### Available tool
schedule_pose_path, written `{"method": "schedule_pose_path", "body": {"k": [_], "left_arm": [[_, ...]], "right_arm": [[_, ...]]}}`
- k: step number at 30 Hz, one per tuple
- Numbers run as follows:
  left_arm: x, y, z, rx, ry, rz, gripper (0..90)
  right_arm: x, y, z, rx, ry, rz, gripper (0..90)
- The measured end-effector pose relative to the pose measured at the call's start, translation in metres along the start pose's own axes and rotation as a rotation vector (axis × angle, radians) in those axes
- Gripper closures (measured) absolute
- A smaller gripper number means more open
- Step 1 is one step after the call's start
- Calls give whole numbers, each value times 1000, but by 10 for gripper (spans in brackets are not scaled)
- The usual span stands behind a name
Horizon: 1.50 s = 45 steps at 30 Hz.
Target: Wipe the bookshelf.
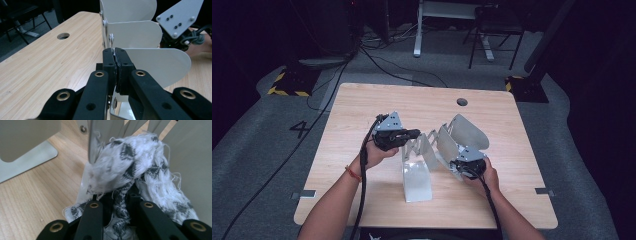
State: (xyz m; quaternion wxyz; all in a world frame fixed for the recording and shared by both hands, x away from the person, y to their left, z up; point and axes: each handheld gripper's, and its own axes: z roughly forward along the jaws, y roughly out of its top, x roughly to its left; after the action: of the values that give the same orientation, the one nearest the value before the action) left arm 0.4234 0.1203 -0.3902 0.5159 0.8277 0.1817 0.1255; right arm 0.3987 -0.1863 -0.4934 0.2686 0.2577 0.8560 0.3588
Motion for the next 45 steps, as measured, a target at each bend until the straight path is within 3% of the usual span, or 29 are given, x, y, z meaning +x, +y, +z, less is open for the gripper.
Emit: {"method": "schedule_pose_path", "body": {"k": [6, 9, 21, 24, 28, 33, 34, 38, 43, 45], "left_arm": [[-2, 0, 0, 4, 19, 14, 880], [-2, 0, 0, 4, 18, 16, 879], [-1, -1, 0, -2, 9, 11, 880], [0, -1, 0, -4, 5, 6, 880], [0, -1, 1, -11, -4, -4, 883], [0, -1, 2, -15, -9, -14, 884], [0, -1, 2, -16, -8, -14, 884], [0, -1, 2, -12, -4, -4, 885], [0, -1, 1, -11, -4, 0, 885], [1, -1, 1, -12, -5, 0, 886]], "right_arm": [[-3, -3, 6, 18, 42, 29, 784], [-4, -3, 3, 40, 59, 19, 784], [-15, -19, -31, 138, 172, 6, 786], [-13, -19, -30, 125, 138, -4, 788], [-8, -11, -18, 77, 57, -18, 791], [-5, -2, -2, 30, -3, 11, 794], [-4, -1, 1, 22, 6, 21, 795], [1, -1, 3, 29, -5, 1, 799], [-3, -5, -6, 48, -27, -15, 804], [-3, -6, -12, 60, -50, -44, 805]]}}
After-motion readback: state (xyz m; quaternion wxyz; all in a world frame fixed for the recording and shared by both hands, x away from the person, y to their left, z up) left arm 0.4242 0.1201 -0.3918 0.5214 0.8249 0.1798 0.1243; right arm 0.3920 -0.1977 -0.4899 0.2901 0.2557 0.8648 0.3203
